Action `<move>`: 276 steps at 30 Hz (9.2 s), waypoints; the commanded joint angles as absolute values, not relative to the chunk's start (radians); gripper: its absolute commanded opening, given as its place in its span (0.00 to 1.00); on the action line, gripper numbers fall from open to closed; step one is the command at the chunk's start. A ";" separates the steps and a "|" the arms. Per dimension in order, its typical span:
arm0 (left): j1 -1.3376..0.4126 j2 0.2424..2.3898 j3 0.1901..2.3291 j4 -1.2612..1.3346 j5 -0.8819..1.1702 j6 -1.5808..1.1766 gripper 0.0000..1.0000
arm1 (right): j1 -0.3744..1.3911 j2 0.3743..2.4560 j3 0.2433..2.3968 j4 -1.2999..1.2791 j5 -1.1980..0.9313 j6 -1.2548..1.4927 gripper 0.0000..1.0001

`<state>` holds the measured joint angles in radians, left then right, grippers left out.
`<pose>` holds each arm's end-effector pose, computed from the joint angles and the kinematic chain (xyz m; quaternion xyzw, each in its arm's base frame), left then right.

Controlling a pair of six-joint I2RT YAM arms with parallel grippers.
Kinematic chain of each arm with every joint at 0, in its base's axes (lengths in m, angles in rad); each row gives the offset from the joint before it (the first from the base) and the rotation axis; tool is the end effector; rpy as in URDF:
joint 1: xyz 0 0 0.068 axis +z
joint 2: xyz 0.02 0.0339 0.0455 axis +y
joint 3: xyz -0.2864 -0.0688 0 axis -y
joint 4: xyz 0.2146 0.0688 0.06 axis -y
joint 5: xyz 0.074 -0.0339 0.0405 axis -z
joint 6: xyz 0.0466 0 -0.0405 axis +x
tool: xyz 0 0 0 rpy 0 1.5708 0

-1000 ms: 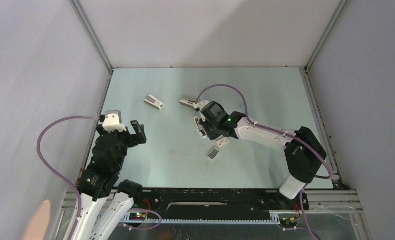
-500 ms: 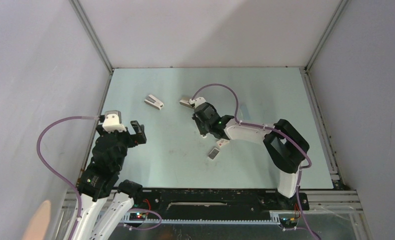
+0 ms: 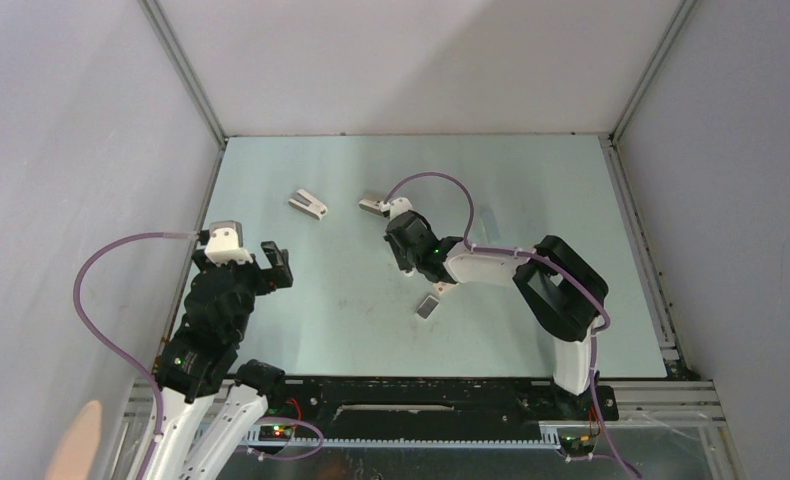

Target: Load the staples into the stapler

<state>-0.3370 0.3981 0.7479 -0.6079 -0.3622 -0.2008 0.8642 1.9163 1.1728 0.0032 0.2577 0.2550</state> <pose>0.0533 -0.0012 0.3244 -0.0566 0.7849 -0.0219 0.6166 0.2710 0.2992 0.2016 -0.2227 0.8812 0.1127 0.4015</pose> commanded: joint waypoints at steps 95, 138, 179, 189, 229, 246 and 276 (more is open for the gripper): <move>-0.316 0.433 0.738 -0.575 -0.355 -0.192 0.98 | 0.847 1.856 1.045 0.092 0.158 0.203 0.40; -0.322 1.317 0.416 0.546 0.322 -0.957 0.56 | 1.049 1.784 0.815 0.273 0.120 0.121 0.12; -0.492 0.997 0.447 0.116 0.134 -0.763 0.59 | 1.072 1.474 0.766 0.070 0.152 0.220 0.45; -0.485 0.606 0.625 -0.394 -0.225 -0.563 0.88 | 1.062 1.490 0.997 -0.196 0.184 0.211 0.44; -0.346 0.288 0.732 -0.578 -0.401 -0.183 1.00 | 0.971 1.834 1.351 -0.551 0.013 0.110 0.37; -0.327 0.283 0.724 -0.572 -0.371 -0.184 1.00 | 0.963 2.041 1.749 -0.919 -0.010 -0.128 0.43; -0.314 0.289 0.721 -0.570 -0.348 -0.186 1.00 | 0.975 2.141 1.580 -0.745 0.000 -0.060 0.14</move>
